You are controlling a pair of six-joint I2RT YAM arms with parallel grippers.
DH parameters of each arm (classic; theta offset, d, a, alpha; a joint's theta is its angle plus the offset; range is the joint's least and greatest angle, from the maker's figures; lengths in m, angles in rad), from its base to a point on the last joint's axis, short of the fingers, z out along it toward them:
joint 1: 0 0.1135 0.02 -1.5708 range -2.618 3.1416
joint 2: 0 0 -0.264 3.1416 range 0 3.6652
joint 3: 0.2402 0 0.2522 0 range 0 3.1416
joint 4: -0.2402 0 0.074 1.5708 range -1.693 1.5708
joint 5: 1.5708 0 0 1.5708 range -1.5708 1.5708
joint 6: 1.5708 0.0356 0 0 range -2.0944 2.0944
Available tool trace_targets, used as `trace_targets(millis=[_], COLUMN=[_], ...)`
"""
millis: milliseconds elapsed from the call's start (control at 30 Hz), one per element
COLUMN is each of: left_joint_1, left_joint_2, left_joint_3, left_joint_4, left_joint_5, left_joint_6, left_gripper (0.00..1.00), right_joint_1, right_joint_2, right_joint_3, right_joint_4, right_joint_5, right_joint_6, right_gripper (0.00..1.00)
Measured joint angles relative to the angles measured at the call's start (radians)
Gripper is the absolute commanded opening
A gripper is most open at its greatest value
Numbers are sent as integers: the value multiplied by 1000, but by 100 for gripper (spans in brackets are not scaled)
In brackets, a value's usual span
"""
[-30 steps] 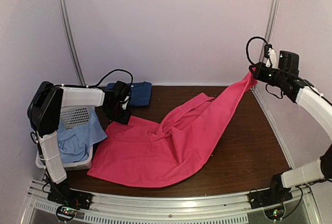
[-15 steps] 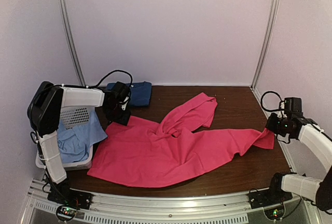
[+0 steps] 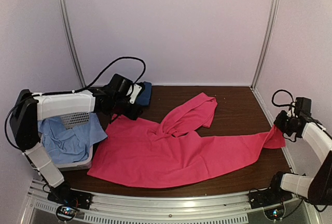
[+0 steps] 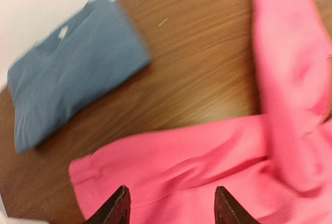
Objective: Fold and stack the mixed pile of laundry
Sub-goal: Flatten out the crumpled trousers at the center of the board.
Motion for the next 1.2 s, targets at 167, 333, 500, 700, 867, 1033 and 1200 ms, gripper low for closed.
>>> trace_targets(millis=[167,333,500,700,867,1033,1200], left_joint_1=[-328,-557,-610,-617,-566,-385,-317], left_joint_2=[-85,64,193,301,297,130,0], left_joint_3=[2,69,69,97,96,35,61], left_joint_4=[200,219,155,80,79,95,90], left_joint_5=[142,321,371,352,367,367,333], left_joint_6=[174,294,325,310,278,206,232], left_gripper=[45,49,58,5,0,0,0], right_joint_1=[0,0,0,0,17,44,66], right_joint_2=[63,127,195,299,467,637,681], right_joint_3=[24,104,171,241,378,533,566], right_joint_4=[12,48,90,142,169,279,340], right_joint_5=[-65,-124,-177,-245,-307,-458,-517], right_joint_6=[-16,-28,-29,-15,0,47,50], right_gripper=[0,0,0,0,0,3,0])
